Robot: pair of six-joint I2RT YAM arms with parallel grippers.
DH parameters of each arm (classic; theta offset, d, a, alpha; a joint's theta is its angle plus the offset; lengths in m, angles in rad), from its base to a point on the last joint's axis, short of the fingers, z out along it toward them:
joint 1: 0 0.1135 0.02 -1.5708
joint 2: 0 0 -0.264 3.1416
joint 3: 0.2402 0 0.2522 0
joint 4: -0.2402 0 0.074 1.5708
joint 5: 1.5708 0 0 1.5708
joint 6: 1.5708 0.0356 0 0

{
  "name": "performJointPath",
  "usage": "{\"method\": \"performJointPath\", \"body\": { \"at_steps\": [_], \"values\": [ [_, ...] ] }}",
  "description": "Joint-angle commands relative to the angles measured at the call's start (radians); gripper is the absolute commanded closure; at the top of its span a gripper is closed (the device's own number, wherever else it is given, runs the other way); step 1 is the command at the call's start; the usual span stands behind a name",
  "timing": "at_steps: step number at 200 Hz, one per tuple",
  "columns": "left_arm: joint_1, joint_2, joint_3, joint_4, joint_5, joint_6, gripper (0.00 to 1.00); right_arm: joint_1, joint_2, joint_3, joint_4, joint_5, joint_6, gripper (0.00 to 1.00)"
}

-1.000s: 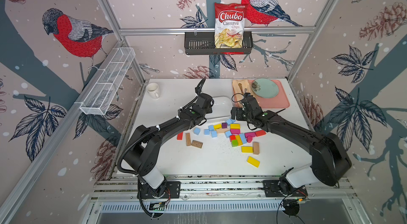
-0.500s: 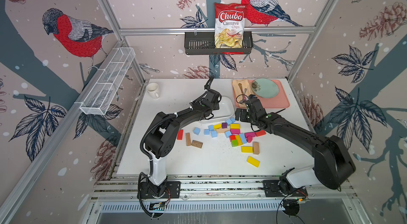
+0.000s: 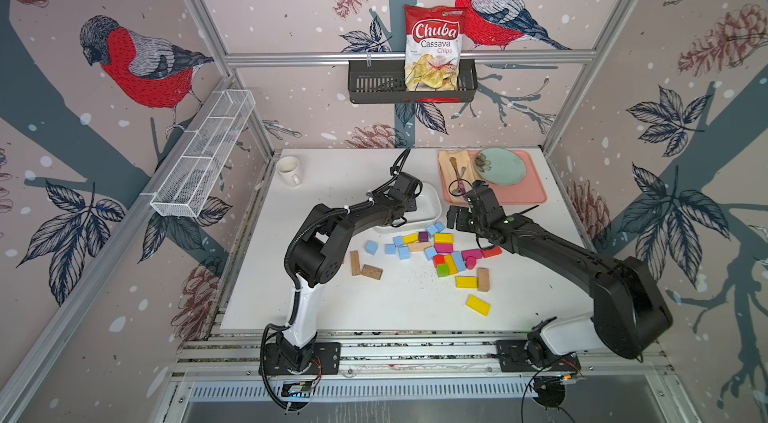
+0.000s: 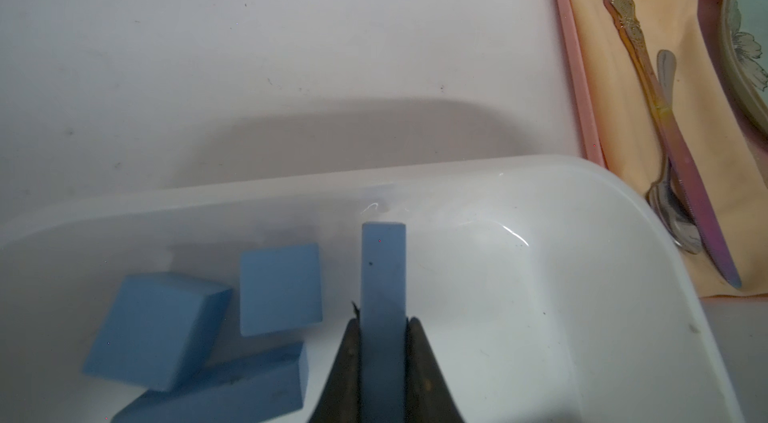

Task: Pick out the blue building blocks
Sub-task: Place the building block in the storage box.

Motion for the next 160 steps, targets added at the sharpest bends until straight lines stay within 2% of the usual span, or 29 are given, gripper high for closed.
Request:
{"method": "performJointPath", "body": {
  "at_steps": [1, 16, 41, 56, 106, 160],
  "values": [
    [0.003, 0.0, 0.006, -0.005, -0.024, -0.016, 0.84, -0.004, 0.005, -0.003, 0.02, -0.011, 0.003, 0.0],
    [0.003, -0.004, 0.005, -0.007, -0.027, -0.016, 0.76, -0.006, 0.007, -0.005, 0.02, -0.013, 0.003, 0.01],
    [0.002, -0.014, 0.003, -0.002, -0.025, -0.016, 0.57, -0.008, 0.007, -0.007, 0.022, -0.013, 0.003, 0.01],
    [0.003, -0.022, 0.003, -0.001, -0.025, -0.013, 0.52, -0.009, 0.007, -0.008, 0.022, -0.013, 0.003, 0.0],
    [0.003, -0.126, -0.021, 0.01, -0.037, 0.024, 0.44, -0.01, -0.006, -0.011, 0.014, -0.019, 0.0, 0.0],
    [0.004, -0.363, -0.209, 0.079, -0.073, 0.073, 0.36, -0.006, -0.012, 0.001, 0.011, -0.052, -0.024, 0.01]
  ]
}}
